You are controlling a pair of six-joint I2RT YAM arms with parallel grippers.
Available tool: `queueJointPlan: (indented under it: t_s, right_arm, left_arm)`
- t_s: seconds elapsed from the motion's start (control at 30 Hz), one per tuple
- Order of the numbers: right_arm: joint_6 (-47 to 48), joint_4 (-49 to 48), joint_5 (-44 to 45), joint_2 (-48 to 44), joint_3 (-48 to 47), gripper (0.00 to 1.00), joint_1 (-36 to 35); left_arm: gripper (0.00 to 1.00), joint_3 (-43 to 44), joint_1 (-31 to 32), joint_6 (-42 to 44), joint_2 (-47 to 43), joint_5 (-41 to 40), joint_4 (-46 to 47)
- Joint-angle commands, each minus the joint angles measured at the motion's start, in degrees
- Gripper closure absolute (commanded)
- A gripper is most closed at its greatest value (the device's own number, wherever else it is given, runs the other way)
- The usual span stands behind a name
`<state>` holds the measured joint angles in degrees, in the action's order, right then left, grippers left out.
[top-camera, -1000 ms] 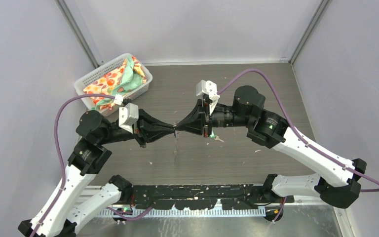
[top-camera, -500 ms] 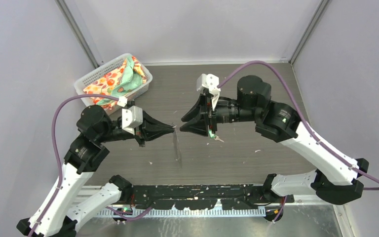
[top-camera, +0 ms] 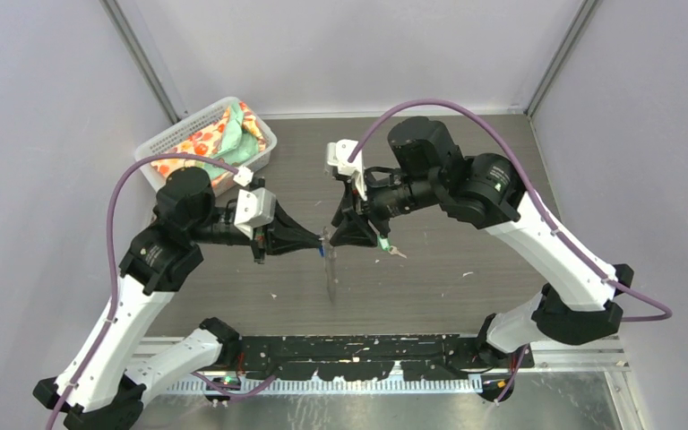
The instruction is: Put the keys on the keyring
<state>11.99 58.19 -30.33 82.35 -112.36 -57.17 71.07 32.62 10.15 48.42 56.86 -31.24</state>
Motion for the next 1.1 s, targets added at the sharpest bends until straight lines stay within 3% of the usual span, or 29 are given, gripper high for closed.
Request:
queueJointPlan:
  t_s: [0.0,0.73,0.8,0.9,1.07]
  right_arm:
    - [3.5,5.0,-2.3,1.5,-6.0,0.57,-0.6]
    - [3.2,5.1,0.7,5.4,-7.5,0.69,-3.2]
    - [3.2,4.9,0.4,5.6,-7.6,0.74,-3.4]
    - [3.6,5.5,0.0,5.9,-7.8,0.97,-3.3]
    - [2.4,4.1,1.3,4.2,-5.3,0.99,-3.3]
  left_arm:
    - [1.00,5.1,0.1,4.8,1.7,6.0,-5.9]
    - [1.00,8.7,0.1,6.7,5.1,6.6,-9.1]
    - [1.00,8.6,0.1,6.5,5.0,6.7,-8.6]
    - [1.00,8.4,0.1,6.2,4.7,6.6,-8.5]
    - [0.98,7.9,0.1,6.2,4.0,5.3,-8.1]
